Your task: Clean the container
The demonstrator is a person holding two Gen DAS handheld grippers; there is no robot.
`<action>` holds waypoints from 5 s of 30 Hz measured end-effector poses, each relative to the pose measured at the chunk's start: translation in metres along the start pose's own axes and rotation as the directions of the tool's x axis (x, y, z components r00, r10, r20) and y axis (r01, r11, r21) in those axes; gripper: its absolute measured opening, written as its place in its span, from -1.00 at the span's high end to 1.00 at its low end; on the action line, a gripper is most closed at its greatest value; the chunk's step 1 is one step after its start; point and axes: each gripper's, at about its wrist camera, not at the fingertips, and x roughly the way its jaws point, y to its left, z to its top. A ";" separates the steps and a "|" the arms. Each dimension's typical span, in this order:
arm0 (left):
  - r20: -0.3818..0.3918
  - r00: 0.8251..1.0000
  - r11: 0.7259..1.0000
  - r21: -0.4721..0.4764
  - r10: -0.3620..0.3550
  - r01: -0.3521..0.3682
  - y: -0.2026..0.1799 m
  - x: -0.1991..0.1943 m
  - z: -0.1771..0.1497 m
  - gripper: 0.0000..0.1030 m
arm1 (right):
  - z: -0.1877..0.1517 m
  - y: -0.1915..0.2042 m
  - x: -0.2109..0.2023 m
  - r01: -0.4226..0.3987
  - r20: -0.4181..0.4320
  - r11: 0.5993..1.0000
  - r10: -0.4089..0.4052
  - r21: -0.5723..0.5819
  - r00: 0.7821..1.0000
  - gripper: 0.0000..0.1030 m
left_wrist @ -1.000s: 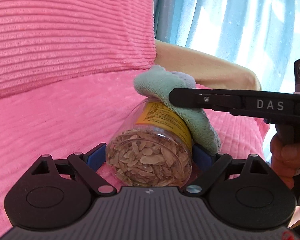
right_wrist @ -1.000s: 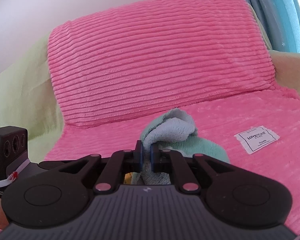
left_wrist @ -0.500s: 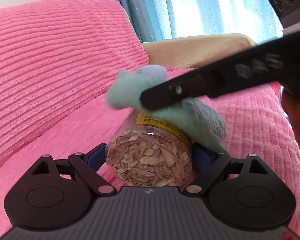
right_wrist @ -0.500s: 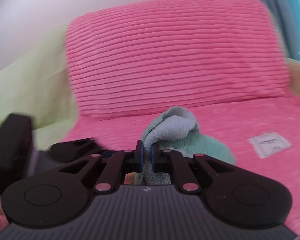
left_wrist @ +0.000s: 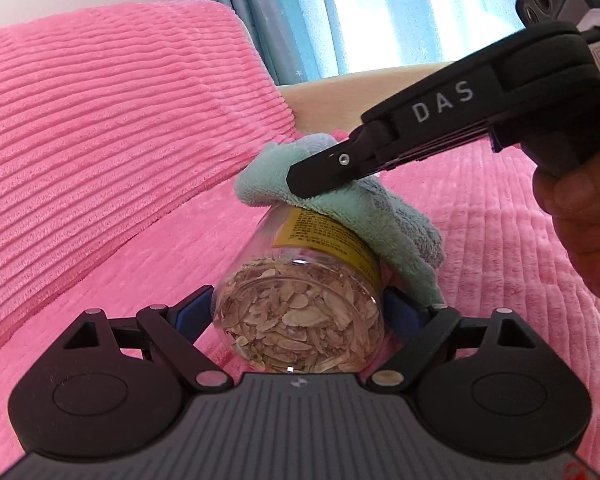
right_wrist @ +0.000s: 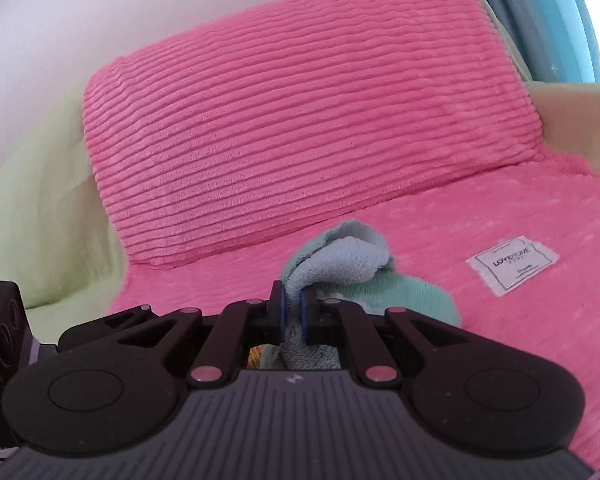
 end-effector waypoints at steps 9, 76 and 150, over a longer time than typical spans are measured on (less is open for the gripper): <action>0.007 0.989 0.947 -0.288 -0.145 0.141 0.038 0.001 -0.006 -0.77 | 0.000 0.003 -0.002 0.003 -0.005 1.000 -0.003 -0.017 1.000 0.90; 0.013 0.996 0.994 0.060 -0.091 0.090 -0.005 0.011 -0.002 -0.69 | -0.005 0.051 -0.016 -0.029 -0.044 0.965 0.018 -0.261 0.999 0.88; 0.035 0.990 0.990 -0.021 -0.140 0.140 0.052 0.027 -0.002 -0.66 | 0.005 0.004 -0.017 0.118 -0.009 0.984 -0.120 -0.135 0.993 0.90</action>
